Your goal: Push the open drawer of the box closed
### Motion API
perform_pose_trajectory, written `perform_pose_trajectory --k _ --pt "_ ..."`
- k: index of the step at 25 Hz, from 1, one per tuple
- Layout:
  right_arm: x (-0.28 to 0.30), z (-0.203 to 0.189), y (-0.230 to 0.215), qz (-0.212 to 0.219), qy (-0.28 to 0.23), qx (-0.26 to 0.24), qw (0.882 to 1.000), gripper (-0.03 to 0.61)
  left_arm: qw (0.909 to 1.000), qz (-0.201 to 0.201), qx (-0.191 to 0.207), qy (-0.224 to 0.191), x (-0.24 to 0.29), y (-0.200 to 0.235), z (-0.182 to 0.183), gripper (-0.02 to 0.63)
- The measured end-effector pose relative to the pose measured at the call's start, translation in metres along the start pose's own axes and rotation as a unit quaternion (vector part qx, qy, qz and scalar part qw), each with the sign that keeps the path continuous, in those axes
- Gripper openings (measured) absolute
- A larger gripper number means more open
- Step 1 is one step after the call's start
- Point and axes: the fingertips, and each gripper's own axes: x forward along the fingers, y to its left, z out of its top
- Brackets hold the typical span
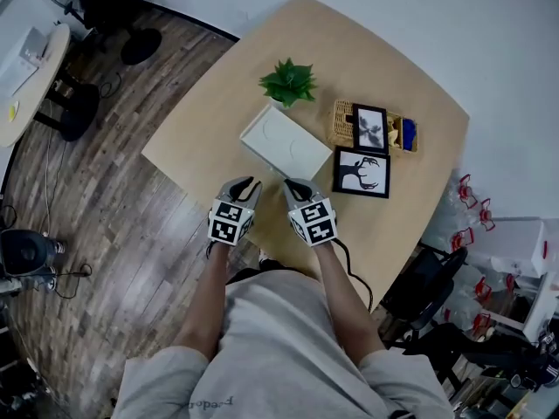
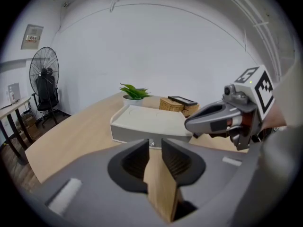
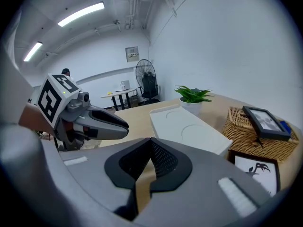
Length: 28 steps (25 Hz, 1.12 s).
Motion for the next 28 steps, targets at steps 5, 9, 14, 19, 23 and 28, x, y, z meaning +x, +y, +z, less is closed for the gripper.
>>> perform_pose_trajectory --k 5,9,14,19,23,28 --pt "-0.013 -0.007 0.012 -0.015 -0.017 0.021 1.000 0.002 0.9998 0.005 -0.002 -0.017 -0.014 -0.003 0.005 0.138" --pt "-0.023 -0.017 0.012 -0.028 -0.030 0.046 0.998 0.002 0.9997 0.008 0.002 -0.023 -0.022 -0.005 0.005 0.138" --pt "-0.030 -0.021 0.006 -0.039 -0.039 0.060 0.997 0.002 0.9994 0.016 0.004 -0.031 -0.033 0.001 0.008 0.138" --pt "-0.032 -0.019 0.007 -0.036 -0.042 0.056 0.997 0.002 0.9992 0.016 0.006 -0.036 -0.037 0.002 0.014 0.137" --pt "-0.033 -0.019 0.007 -0.034 -0.043 0.053 0.997 0.002 0.9993 0.014 0.010 -0.033 -0.036 0.000 0.015 0.133" --pt "-0.035 -0.019 0.003 -0.034 -0.046 0.055 0.997 0.002 0.9993 0.015 0.010 -0.034 -0.036 -0.002 0.015 0.119"
